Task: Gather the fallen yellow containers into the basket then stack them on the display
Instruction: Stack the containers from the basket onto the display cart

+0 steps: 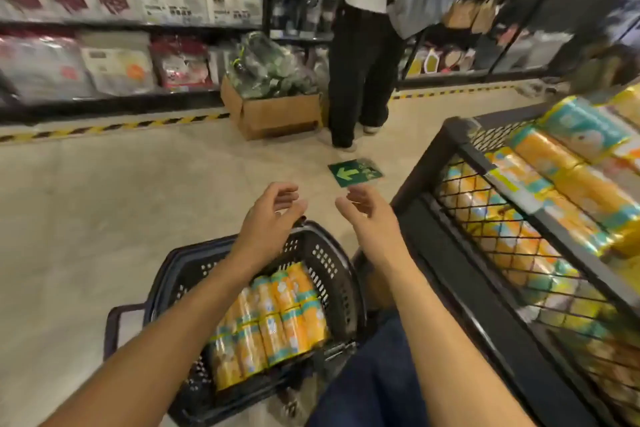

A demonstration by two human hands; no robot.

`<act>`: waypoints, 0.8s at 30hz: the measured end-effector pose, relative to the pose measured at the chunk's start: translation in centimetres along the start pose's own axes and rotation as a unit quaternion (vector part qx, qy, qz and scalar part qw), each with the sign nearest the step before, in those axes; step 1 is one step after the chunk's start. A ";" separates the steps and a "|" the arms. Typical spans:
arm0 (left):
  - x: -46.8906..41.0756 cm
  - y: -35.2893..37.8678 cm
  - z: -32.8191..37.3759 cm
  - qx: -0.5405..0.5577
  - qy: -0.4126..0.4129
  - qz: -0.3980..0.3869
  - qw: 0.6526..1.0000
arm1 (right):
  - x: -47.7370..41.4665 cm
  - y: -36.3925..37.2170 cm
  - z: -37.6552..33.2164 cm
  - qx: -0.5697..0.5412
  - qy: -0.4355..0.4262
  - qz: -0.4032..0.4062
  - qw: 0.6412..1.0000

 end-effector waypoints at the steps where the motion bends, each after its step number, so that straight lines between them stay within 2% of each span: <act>1: 0.1 -0.3 -2.3 -0.001 -0.019 0.009 1.000 | -0.4 1.7 1.6 -0.002 0.013 -0.014 1.000; 7: 1.4 -0.2 -16.3 -0.034 -0.177 0.026 0.983 | -1.8 10.7 12.3 0.020 0.126 -0.078 0.989; 10: 3.1 1.1 -23.4 -0.052 -0.273 0.007 0.961 | -1.4 13.8 19.0 0.061 0.203 -0.101 0.972; 13: 4.5 3.1 -30.2 -0.085 -0.311 -0.009 0.946 | -0.7 15.2 25.6 0.110 0.259 -0.115 0.953; 15: 5.8 4.3 -34.8 -0.110 -0.360 -0.046 0.925 | -0.9 15.7 28.6 0.126 0.286 -0.117 0.943; 17: 7.6 5.2 -40.5 -0.114 -0.414 -0.021 0.903 | -1.6 16.0 31.0 0.144 0.299 -0.114 0.936; 20: 9.7 6.0 -44.6 -0.099 -0.482 0.021 0.871 | -1.9 16.4 34.7 0.171 0.337 -0.116 0.918; 24: 9.9 7.3 -44.7 -0.032 -0.555 0.057 0.830 | -2.3 16.8 38.6 0.184 0.378 -0.104 0.901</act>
Point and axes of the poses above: each hand's wrist, its own x-axis away from the middle knuckle, its own y-axis out of the palm, z = x × y, the point moved 4 cm from there along -x, towards the middle knuckle, and after that the axes turned 7 degrees about -x, right-handed, at the moved point
